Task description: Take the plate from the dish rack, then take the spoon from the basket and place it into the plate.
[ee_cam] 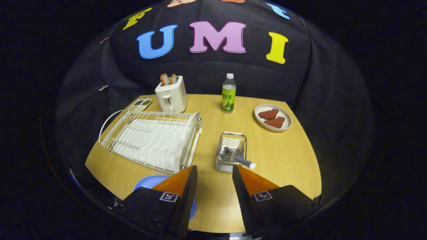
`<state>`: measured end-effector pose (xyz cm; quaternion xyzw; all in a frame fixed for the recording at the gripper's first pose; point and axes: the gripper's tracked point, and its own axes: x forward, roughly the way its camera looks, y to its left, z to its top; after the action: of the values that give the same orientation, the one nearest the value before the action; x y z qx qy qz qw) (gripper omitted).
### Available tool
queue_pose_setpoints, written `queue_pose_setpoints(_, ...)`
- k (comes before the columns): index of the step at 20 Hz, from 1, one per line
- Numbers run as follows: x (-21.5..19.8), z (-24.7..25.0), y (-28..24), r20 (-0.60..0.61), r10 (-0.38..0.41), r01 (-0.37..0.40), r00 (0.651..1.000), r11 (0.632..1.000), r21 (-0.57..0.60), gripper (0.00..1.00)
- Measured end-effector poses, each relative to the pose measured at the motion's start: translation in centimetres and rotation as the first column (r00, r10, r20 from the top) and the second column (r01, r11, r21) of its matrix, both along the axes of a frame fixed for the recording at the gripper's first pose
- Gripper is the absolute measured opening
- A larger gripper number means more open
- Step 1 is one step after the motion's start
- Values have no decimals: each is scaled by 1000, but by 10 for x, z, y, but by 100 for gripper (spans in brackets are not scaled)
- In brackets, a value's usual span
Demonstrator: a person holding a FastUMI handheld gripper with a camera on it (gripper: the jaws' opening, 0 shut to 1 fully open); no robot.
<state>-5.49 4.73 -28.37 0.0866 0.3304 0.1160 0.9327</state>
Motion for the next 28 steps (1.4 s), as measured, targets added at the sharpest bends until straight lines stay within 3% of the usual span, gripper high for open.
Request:
queue_pose_setpoints(3, 29, -9, -24, 21, 30, -29, 999, 997, -73, 68)
queue_pose_setpoints(9, 35, -80, -27, -132, 123, -138, 984, 984, -112, 64)
queue_pose_setpoints(12, 27, -97, -28, -176, 141, -160, 974, 982, -97, 36)
queue_pose_setpoints(14, 25, -95, -20, -178, 167, -176, 970, 984, -36, 23)
queue_pose_setpoints(16, 23, -92, -25, -175, 171, -182, 970, 982, -49, 14)
queue_pose_setpoints(21, 17, -77, -31, -145, 153, -163, 977, 985, -62, 12)
queue_pose_setpoints(28, -1, -30, -43, -82, 79, -80, 993, 997, -3, 12)
